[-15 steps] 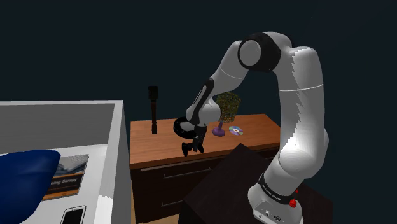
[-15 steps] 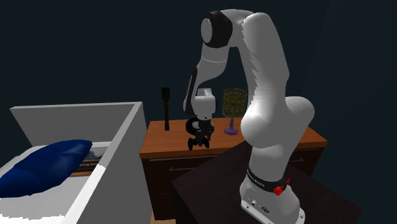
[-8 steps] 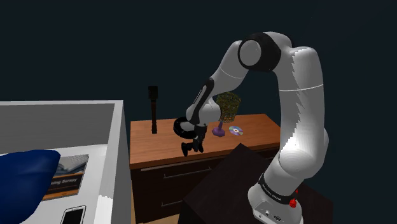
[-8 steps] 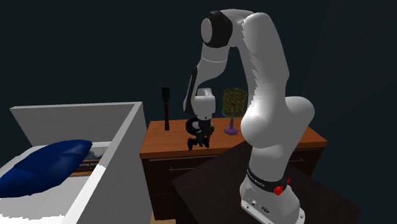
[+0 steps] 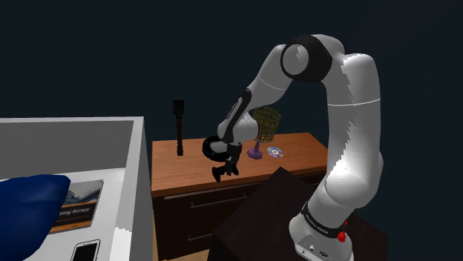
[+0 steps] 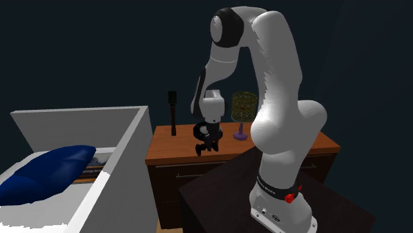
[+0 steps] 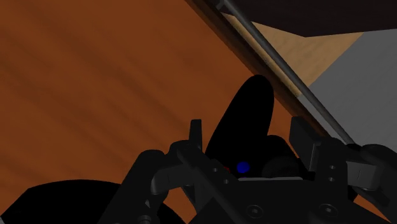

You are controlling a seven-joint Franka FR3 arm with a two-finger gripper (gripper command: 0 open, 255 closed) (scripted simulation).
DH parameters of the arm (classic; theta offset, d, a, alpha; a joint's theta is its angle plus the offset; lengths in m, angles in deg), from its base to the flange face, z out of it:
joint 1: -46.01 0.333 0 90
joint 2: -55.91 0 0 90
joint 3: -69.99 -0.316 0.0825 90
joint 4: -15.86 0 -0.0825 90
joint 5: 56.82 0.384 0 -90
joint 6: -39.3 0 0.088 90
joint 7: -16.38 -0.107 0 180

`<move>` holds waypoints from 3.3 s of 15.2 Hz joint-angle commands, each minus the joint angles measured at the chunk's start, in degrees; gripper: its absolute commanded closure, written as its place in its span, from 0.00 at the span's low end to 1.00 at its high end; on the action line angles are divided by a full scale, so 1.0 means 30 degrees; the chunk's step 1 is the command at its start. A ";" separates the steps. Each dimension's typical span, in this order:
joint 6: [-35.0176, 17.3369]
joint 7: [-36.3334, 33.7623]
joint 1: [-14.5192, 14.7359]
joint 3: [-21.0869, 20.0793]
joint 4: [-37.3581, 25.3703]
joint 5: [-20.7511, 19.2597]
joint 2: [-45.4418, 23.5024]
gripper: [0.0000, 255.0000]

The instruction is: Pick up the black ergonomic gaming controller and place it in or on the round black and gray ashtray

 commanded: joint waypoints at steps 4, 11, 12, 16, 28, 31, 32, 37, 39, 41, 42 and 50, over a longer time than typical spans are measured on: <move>0.0960 -0.0474 0.0355 0.0454 0.0427 -0.0540 0.1399 1.00; 0.2442 -0.1200 0.0754 0.1047 0.0858 -0.1438 0.3367 1.00; 0.2664 -0.1307 0.0800 0.1121 0.0901 -0.1572 0.3642 1.00; 0.3572 -0.1734 0.0954 0.1382 0.1029 -0.2107 0.4724 1.00; 0.6971 -0.0345 -0.0529 0.1903 -0.5551 -0.2138 0.1305 1.00; 0.8124 0.0109 -0.1173 0.1922 -0.8377 -0.2006 -0.0445 1.00; 0.8538 0.0235 -0.1394 0.1918 -0.9376 -0.1968 -0.1050 1.00; 0.9652 0.0611 -0.2172 0.1816 -1.2822 -0.1781 -0.3437 1.00; 0.9335 0.0668 -0.2219 0.1748 -1.2868 -0.1693 -0.3804 1.00; 0.9027 0.0725 -0.2267 0.1679 -1.2932 -0.1606 -0.4181 1.00; 0.8876 0.0753 -0.2291 0.1644 -1.2970 -0.1564 -0.4372 1.00; 0.8235 0.0870 -0.2404 0.1486 -1.3191 -0.1380 -0.5241 1.00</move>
